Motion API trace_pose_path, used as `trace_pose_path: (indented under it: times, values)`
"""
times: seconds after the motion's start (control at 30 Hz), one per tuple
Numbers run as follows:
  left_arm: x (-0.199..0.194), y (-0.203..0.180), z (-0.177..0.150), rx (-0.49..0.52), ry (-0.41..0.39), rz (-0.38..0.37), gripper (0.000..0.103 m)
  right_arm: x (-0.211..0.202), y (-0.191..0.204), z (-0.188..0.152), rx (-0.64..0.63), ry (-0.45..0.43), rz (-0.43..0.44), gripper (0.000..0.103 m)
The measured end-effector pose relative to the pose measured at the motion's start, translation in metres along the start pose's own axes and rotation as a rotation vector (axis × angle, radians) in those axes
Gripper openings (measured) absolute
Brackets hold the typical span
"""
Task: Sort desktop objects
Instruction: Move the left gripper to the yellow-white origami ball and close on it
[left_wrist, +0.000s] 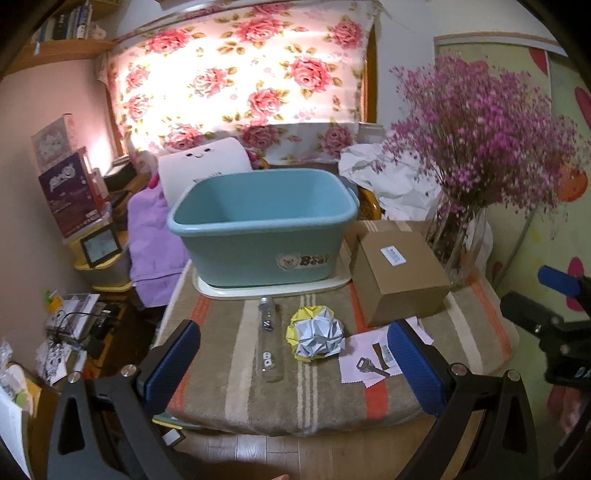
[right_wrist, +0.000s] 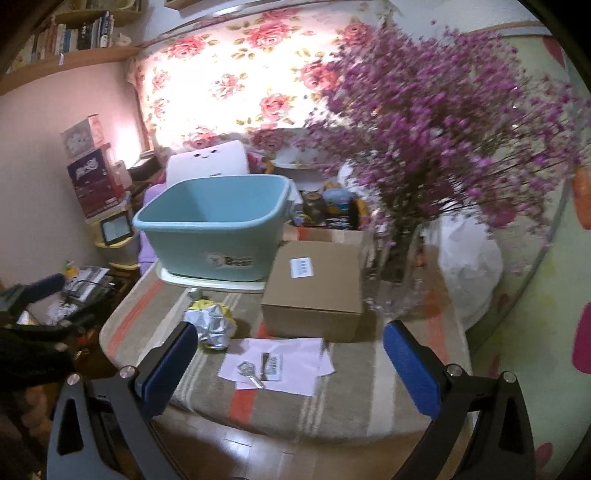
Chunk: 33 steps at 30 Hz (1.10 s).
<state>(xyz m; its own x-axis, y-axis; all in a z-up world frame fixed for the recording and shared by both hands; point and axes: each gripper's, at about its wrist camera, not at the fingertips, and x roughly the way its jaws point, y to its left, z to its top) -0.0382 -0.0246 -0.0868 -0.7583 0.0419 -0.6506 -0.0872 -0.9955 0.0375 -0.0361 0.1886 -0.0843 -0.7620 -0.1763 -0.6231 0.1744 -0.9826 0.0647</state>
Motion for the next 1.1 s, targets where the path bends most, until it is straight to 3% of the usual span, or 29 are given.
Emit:
trace_pose_path:
  times: [0.3,0.7,1.1]
  values:
    - [0.059,0.000,-0.014,0.007,0.039,-0.071,0.103,0.038,0.001,-0.012,-0.040,0.034,0.034,0.103]
    - [0.130,-0.009,-0.020,0.041,0.086,-0.077,0.103,0.082,0.001,-0.024,-0.055,0.074,0.010,0.103]
    - [0.177,-0.015,-0.031,0.065,0.128,-0.084,0.103,0.095,0.000,-0.027,-0.067,0.083,-0.026,0.103]
